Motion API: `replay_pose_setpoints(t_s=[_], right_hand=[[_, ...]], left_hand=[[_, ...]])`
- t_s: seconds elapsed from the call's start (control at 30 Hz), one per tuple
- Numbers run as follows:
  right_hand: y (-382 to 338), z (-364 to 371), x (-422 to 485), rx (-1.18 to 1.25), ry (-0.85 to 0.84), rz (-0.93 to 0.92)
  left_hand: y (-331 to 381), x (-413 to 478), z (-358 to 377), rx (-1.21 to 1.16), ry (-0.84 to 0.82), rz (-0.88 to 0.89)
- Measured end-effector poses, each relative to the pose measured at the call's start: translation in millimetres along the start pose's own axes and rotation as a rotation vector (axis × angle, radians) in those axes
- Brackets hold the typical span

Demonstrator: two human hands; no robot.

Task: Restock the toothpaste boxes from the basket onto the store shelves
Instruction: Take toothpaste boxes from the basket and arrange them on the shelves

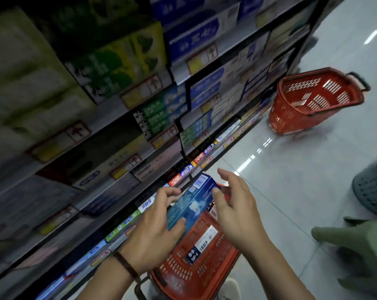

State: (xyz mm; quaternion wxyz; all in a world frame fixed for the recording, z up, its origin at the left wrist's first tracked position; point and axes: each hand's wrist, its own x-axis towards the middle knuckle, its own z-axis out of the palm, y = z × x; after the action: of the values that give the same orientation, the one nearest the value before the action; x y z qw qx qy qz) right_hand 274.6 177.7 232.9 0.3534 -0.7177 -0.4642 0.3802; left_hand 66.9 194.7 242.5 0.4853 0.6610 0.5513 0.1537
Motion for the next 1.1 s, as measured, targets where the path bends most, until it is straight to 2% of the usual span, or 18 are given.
replay_pose_setpoints(t_s=[0.33, 0.7, 1.1], right_hand=[[-130.4, -62.2, -23.5, 0.006, -0.051, -0.154], [-223.3, -115.1, -46.4, 0.041, -0.013, -0.308], [-311.2, -160.8, -60.7, 0.151, 0.047, -0.48]], left_hand=[[117.6, -53.4, -82.6, 0.067, 0.111, 0.162], [223.0, -96.0, -150.3, 0.18, 0.144, 0.312], [304.3, -128.8, -203.5, 0.312, 0.271, 0.451]])
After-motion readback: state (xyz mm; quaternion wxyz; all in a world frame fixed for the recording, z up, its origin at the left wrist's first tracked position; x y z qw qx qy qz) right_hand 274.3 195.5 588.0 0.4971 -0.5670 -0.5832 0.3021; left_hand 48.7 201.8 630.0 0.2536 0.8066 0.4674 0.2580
